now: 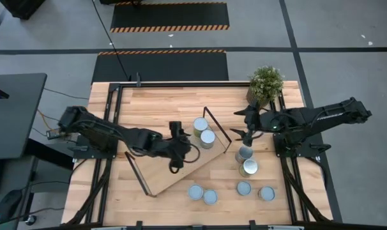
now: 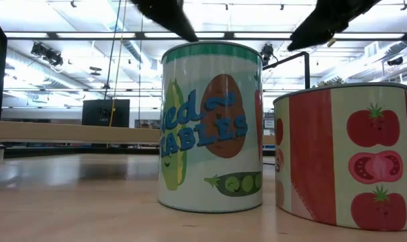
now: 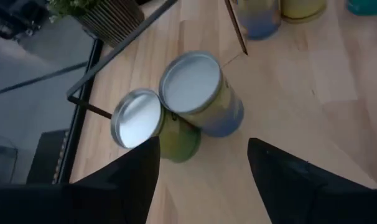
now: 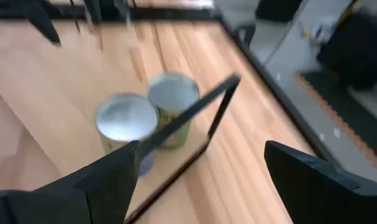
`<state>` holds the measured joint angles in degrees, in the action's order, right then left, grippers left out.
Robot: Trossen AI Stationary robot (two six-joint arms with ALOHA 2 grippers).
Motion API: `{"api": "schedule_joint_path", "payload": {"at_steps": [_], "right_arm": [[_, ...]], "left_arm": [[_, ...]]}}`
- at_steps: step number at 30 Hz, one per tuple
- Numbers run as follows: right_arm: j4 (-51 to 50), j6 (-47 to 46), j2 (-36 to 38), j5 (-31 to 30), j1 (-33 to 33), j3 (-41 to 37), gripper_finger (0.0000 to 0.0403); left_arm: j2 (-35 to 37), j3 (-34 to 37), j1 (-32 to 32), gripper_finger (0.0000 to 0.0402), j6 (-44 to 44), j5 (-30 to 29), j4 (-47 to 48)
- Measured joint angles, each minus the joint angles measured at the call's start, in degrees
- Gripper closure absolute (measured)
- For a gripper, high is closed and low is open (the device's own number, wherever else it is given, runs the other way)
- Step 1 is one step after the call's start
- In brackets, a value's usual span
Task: Pick and place cans onto a shelf
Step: Put the top big can on the shelf
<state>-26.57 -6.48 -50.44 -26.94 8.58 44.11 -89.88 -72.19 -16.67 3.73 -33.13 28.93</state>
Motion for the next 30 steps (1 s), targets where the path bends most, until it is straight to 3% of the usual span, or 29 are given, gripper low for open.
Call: {"api": "schedule_joint_path", "payload": {"at_steps": [6, 10, 18, 30], "right_arm": [[-15.0, -9.4, -3.5, 0.0, -0.2, 7.1, 0.0054], [-21.3, -15.1, -5.5, 1.1, -0.9, 10.2, 0.0054], [-30.0, -31.3, -10.9, 9.4, -2.5, 11.5, 0.0054], [-33.2, -50.3, -21.8, 17.1, -0.4, 11.5, 0.0054]], "left_arm": [[6.2, 9.7, 1.0, 0.0159, 7.0, 1.2, -15.6], [9.5, 14.4, 2.6, 0.0159, 9.4, 3.0, -20.8], [17.9, 21.4, 5.8, 0.0159, 11.0, 9.3, -24.5], [30.0, 32.2, 8.2, 0.0159, 10.4, 10.4, -31.6]]}}
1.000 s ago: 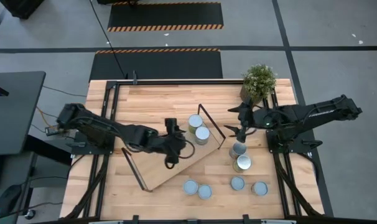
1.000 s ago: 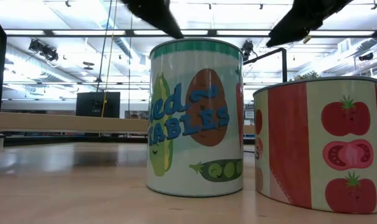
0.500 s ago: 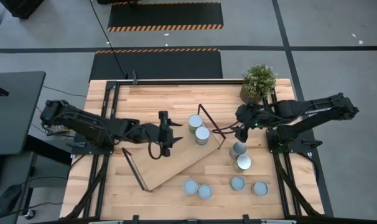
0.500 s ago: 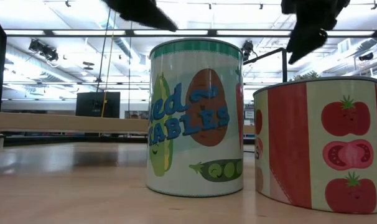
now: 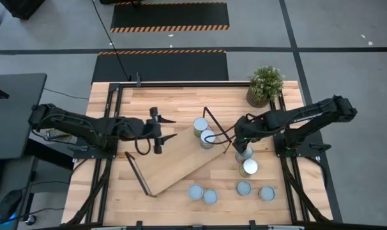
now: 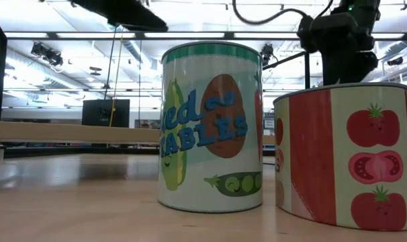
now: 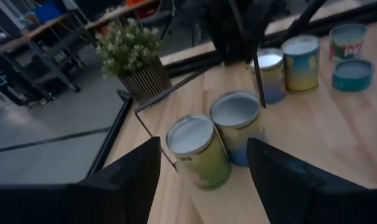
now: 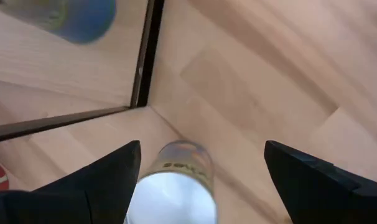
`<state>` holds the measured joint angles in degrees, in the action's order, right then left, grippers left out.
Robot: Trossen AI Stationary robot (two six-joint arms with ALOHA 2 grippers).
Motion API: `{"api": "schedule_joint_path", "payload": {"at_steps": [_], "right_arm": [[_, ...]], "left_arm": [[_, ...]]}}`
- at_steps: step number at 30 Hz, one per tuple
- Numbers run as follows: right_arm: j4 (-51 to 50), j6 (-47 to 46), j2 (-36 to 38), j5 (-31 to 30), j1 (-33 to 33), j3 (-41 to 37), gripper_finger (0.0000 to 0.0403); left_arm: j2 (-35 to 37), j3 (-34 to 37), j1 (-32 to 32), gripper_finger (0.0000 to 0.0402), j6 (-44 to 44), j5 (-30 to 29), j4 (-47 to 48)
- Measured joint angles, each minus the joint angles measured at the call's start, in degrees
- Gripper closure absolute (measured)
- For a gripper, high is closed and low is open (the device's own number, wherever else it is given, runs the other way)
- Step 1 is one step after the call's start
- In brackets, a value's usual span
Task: Pick and place cans onto a shelf
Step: Put the top big can on the shelf
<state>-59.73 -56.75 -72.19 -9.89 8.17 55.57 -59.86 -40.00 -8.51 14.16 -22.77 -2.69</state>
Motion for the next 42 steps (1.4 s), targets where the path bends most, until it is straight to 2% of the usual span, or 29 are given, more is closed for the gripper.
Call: {"api": "schedule_joint_path", "payload": {"at_steps": [5, 12, 19, 31, 42], "right_arm": [[0.1, -6.6, -2.7, 3.1, 1.4, 0.0, 0.0054], [-0.5, -12.6, -5.5, 6.5, 1.9, 0.0, 0.0054], [-3.9, -15.5, -9.2, 8.8, 1.3, 2.3, 0.0054], [-5.1, -18.6, -15.9, 15.3, 1.1, 4.5, 0.0054], [-6.1, -15.2, -16.7, 16.3, 1.5, 4.1, 0.0054]], "left_arm": [[5.2, 5.8, -0.1, 0.0159, -1.5, 0.0, -5.1], [11.0, 10.0, -0.7, 0.0159, -3.3, -0.1, -10.2], [16.0, 17.2, -2.9, 0.0159, -2.5, -2.2, -22.3], [16.8, 18.2, -5.7, 0.0159, -4.6, -2.0, -19.5], [16.8, 18.2, -6.9, 0.0159, -8.0, -2.0, -18.6]]}}
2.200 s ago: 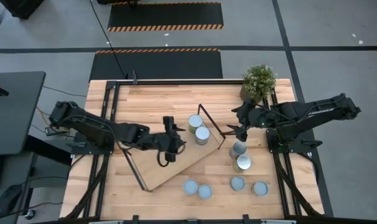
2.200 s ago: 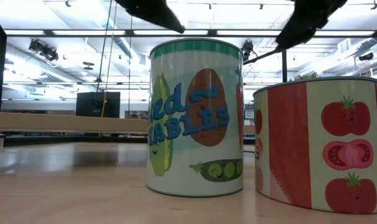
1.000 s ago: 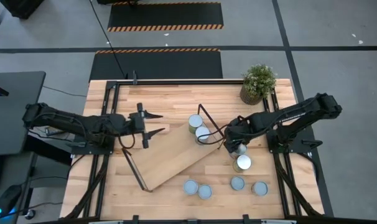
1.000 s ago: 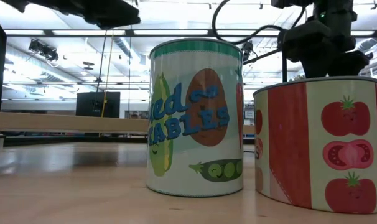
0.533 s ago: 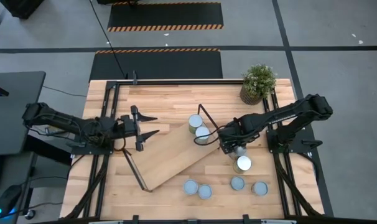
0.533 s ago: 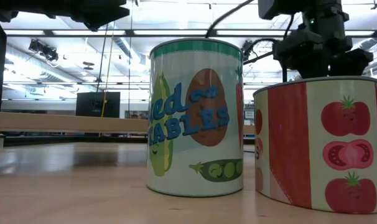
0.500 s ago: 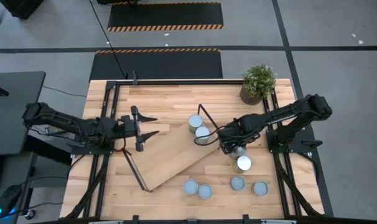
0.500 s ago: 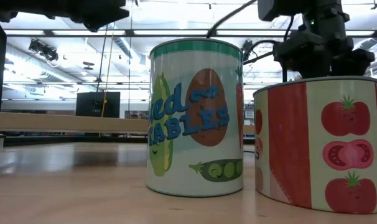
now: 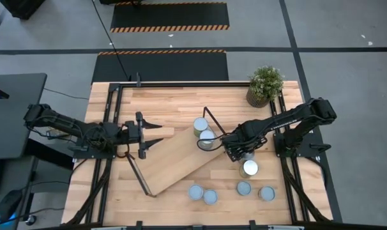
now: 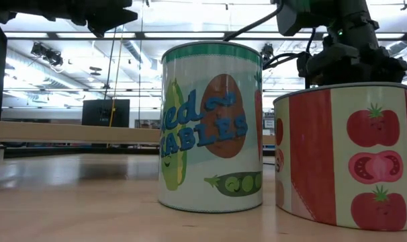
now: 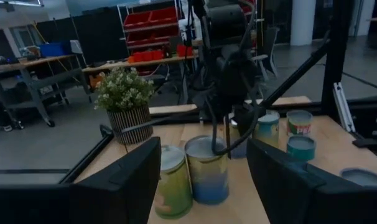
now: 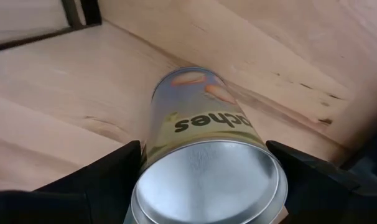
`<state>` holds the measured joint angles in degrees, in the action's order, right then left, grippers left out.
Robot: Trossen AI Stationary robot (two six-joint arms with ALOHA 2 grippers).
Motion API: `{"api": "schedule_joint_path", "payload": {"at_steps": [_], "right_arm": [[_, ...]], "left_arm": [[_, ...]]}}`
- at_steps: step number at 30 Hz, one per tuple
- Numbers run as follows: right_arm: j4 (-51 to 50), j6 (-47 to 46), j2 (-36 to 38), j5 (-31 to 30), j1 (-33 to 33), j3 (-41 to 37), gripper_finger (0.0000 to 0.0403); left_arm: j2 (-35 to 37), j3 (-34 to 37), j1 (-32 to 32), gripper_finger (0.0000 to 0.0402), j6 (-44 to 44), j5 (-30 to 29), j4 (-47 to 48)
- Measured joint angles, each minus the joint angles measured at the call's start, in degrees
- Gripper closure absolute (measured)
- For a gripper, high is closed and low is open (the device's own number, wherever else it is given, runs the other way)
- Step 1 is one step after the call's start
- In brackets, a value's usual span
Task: Pick and place cans onto a shelf
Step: Put the top big can on the shelf
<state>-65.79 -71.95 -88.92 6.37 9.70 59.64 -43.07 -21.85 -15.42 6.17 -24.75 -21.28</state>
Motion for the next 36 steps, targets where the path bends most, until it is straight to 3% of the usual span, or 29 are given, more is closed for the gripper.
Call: {"api": "schedule_joint_path", "payload": {"at_steps": [16, 26, 36], "right_arm": [[0.2, 5.1, 0.1, -3.7, 3.5, 0.0, 0.0054], [0.3, 8.2, 0.1, -4.3, 3.1, 0.0, 0.0081], [-1.3, 10.4, 0.1, -5.2, 2.5, 1.3, 0.0079]], "left_arm": [[0.0, 0.0, 0.0, 0.0159, -1.1, 0.0, 0.7], [0.0, 0.0, 0.0, 0.0159, -1.1, 0.0, 1.0], [0.0, 0.0, 0.0, 0.0159, -1.0, 0.0, 1.1]]}}
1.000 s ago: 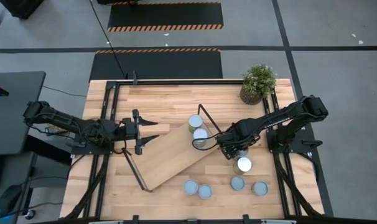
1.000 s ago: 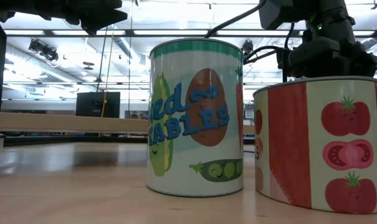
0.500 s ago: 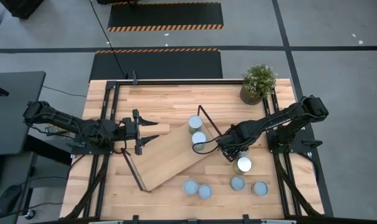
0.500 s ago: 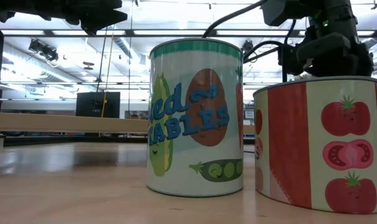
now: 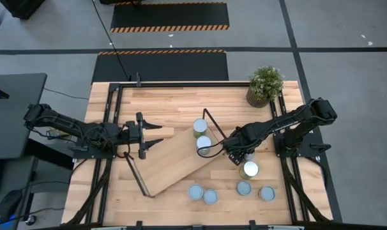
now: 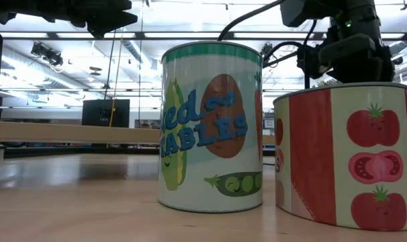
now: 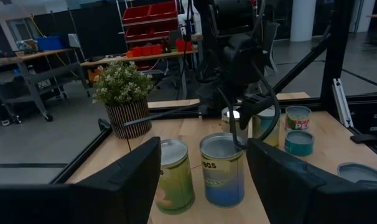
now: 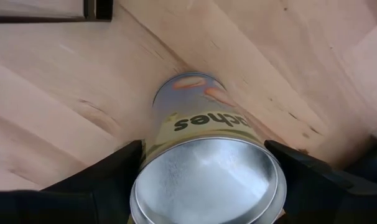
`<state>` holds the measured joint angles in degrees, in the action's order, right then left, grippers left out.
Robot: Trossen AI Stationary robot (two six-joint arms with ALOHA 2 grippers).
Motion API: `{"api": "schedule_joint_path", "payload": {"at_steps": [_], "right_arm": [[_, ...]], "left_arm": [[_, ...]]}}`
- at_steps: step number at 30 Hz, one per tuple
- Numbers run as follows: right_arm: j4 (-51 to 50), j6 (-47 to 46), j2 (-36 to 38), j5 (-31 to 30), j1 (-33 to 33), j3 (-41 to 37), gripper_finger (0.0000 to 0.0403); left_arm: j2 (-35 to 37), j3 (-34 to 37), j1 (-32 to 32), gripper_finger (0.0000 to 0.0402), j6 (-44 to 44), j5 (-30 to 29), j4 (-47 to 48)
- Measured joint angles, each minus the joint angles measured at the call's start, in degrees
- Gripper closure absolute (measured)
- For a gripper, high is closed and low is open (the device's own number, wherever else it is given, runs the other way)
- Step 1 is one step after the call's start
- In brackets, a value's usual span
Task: Pick and place cans onto a shelf
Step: Put the top big can on the shelf
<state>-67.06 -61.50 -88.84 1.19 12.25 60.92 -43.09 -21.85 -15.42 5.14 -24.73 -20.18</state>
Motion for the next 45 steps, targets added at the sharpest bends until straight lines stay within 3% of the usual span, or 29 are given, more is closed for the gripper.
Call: {"api": "schedule_joint_path", "payload": {"at_steps": [7, 19, 24, 34, 38, 45], "right_arm": [[-8.5, 1.0, 0.0, -2.4, -0.1, 5.5, 0.0077], [-23.5, 1.5, 0.0, -9.1, -1.2, 22.2, 0.0077], [-23.0, 5.1, 0.2, -11.2, -3.1, 29.2, 0.0077], [-23.0, 14.9, 0.1, -26.2, -9.0, 39.8, 0.0077], [-17.6, 22.3, 0.1, -30.5, -10.7, 42.6, 0.0077], [1.8, 33.4, -1.4, -23.1, -10.8, 43.3, 0.0078]], "left_arm": [[0.0, 0.0, 0.0, 0.0159, 0.0, 0.0, 0.0], [0.0, 0.0, 0.0, 0.0159, 0.0, 0.0, 0.0], [0.0, 0.0, 0.0, 0.0159, 0.0, 0.0, 0.0], [0.0, 0.0, 0.0, 0.0159, -0.1, 0.0, 0.5], [0.0, 0.0, 0.0, 0.0159, -0.1, 0.0, 0.5], [0.0, 0.0, 0.0, 0.0159, 0.0, 0.0, 0.5]]}}
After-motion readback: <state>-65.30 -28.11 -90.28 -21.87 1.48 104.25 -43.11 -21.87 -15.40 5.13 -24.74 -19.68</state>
